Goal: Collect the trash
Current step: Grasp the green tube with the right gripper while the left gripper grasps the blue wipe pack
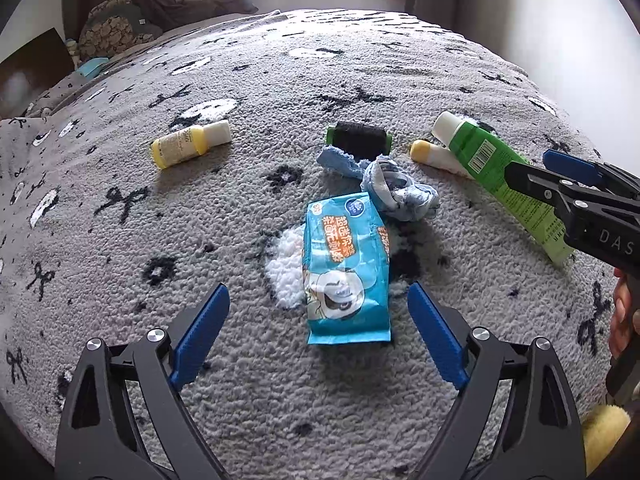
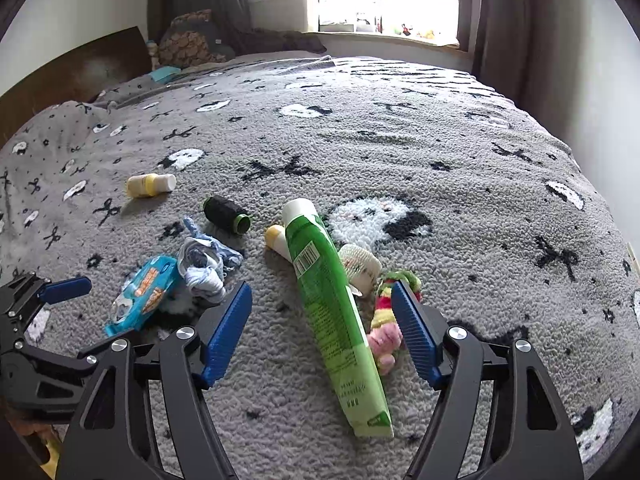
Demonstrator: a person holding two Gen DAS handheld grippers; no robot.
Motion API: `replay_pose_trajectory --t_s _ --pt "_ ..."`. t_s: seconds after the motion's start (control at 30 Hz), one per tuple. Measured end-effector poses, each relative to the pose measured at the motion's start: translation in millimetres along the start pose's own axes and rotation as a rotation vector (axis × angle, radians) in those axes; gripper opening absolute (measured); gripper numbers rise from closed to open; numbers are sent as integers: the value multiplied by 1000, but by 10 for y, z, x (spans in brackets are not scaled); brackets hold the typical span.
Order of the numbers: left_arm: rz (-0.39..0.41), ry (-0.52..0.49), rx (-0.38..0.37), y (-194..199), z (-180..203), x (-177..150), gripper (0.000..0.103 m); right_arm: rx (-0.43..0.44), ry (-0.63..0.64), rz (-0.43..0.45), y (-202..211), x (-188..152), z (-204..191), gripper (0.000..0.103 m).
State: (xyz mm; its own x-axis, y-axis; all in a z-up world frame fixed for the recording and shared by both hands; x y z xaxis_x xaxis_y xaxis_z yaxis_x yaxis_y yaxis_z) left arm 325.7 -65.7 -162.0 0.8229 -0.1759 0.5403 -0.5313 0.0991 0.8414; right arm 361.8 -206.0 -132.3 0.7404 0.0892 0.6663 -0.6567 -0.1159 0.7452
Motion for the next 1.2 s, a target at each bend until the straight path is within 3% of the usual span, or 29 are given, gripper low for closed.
replay_pose_trajectory --t_s 0.1,0.2,0.47,0.57,0.6,0.63,0.7,0.93,1.2 --pt "-22 -3 10 -109 6 19 79 -14 18 -24 -122 19 -2 63" --pt "-44 9 3 -205 -12 25 71 20 11 -55 -204 -4 -32 43" --pt "-47 46 -36 -354 -57 131 69 41 64 -121 -456 -117 -215 33" --pt "-38 38 -32 -362 -58 155 56 20 74 -105 -448 -107 -251 30" --pt "-38 37 -33 -355 -57 152 51 35 62 -98 -431 -101 -264 18" --pt "-35 33 -30 -343 -60 148 42 38 62 -92 -419 -96 -272 14" --pt "-27 24 -24 -307 -74 137 36 24 78 -78 -375 -93 -297 10" --pt "10 33 -22 -106 -171 55 34 -25 85 -33 -200 -102 -264 9" --pt "125 5 -36 503 -188 -65 33 29 91 53 341 -189 -341 9"
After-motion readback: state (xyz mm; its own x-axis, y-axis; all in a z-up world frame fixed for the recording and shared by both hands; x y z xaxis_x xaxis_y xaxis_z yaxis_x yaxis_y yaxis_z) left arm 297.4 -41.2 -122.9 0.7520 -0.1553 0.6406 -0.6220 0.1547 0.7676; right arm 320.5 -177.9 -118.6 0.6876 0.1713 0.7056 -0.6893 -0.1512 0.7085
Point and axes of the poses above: each gripper's, at about its wrist camera, not at the fingertips, and y roughly against the way its jaws point, z to its right, x to its top, the point moved 8 cm from there along -y, roughly the way its jaws point, and after that the axes turned 2 degrees about -z, right-handed, at the moved point
